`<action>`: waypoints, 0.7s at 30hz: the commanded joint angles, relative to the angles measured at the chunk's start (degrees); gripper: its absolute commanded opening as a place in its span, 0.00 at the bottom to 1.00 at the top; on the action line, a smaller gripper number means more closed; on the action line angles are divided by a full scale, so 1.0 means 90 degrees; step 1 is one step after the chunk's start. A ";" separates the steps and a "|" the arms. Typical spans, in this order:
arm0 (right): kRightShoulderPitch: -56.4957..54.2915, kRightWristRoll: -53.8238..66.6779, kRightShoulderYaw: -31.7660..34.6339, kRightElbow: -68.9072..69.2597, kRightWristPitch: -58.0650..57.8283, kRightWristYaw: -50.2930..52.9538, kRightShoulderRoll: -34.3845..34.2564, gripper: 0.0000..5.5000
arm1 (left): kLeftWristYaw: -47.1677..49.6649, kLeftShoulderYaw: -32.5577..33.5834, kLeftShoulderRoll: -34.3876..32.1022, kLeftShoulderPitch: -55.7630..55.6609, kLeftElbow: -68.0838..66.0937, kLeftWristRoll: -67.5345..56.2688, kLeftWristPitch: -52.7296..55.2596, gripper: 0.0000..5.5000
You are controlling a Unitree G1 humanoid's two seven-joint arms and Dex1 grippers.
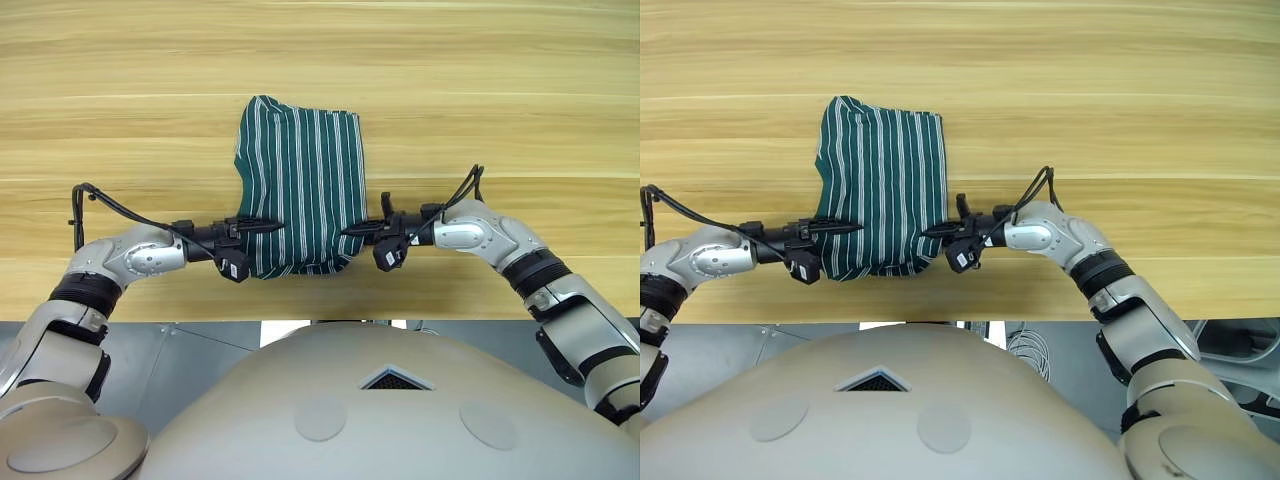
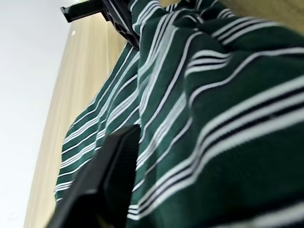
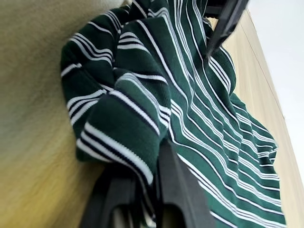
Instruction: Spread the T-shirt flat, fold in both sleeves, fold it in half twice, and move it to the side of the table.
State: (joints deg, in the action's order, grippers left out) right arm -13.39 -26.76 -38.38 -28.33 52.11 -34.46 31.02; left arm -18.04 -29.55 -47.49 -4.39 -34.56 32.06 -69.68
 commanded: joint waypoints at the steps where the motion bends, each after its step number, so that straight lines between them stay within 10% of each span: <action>1: 0.0065 0.0511 0.0025 -0.0171 -0.0081 -0.0513 0.0182 0.03 | -0.0217 -0.0119 -0.0274 0.0209 -0.0525 0.0354 0.0239 0.21; 9: 0.0370 0.2538 0.0140 0.0374 -0.0617 -0.1906 0.0268 0.03 | 0.0067 0.0169 -0.0357 0.0256 -0.0176 0.0356 -0.0042 0.02; 21: 0.0998 0.5733 0.0991 0.3092 -0.3131 -0.3791 0.1008 0.03 | -0.2905 -0.0705 -0.2079 0.1641 0.4266 -0.6003 0.2419 0.00</action>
State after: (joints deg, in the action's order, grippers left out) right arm -5.30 22.71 -31.27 -3.09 26.80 -67.04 38.92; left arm -41.41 -36.93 -63.06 8.07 -1.48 -16.97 -51.63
